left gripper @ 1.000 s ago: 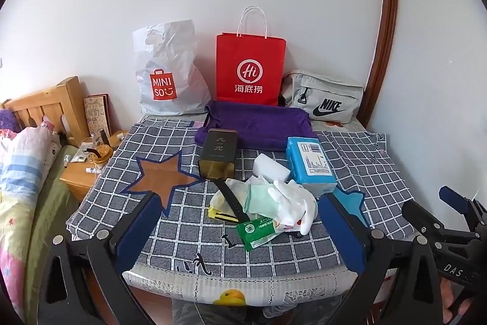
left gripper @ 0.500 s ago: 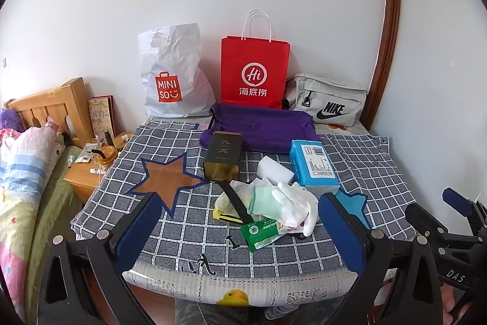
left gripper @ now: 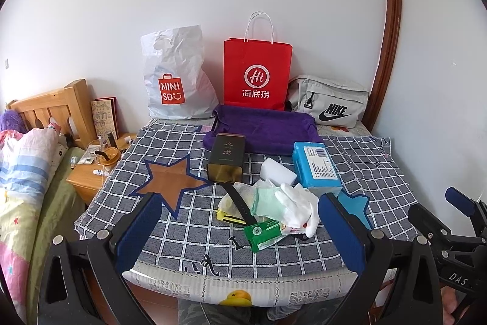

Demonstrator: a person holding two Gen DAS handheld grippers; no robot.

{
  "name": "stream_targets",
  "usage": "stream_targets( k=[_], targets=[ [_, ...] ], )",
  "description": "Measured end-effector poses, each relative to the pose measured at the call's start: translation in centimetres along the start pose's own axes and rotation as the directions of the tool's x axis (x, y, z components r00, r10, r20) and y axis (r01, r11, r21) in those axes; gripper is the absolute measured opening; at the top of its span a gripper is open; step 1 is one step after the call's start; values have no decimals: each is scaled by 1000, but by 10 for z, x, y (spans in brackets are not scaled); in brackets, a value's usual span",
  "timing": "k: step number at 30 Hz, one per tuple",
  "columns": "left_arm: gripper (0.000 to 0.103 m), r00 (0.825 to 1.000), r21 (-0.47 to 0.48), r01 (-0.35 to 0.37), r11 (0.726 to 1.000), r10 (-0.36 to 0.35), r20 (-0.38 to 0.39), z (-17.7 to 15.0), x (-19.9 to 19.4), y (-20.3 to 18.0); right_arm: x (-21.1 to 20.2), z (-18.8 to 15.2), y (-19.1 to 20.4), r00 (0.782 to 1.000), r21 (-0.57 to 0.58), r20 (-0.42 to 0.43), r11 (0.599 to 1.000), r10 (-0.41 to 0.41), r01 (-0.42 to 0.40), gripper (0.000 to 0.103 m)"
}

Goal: Organize soft objects

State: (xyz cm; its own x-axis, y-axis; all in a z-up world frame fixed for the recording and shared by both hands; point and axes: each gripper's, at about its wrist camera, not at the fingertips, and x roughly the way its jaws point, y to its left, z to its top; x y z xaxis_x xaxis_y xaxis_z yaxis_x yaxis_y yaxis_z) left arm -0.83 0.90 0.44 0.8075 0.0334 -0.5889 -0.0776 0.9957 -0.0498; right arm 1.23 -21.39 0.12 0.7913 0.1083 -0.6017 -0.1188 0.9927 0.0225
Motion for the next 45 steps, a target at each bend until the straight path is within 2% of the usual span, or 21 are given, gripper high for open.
stream_targets(
  k=[45],
  targets=[
    [103, 1000, 6, -3, 1000, 3, 0, 0, -2, 2, -10, 2, 5, 1000, -7, 26, 1000, 13, -13, 103]
  ],
)
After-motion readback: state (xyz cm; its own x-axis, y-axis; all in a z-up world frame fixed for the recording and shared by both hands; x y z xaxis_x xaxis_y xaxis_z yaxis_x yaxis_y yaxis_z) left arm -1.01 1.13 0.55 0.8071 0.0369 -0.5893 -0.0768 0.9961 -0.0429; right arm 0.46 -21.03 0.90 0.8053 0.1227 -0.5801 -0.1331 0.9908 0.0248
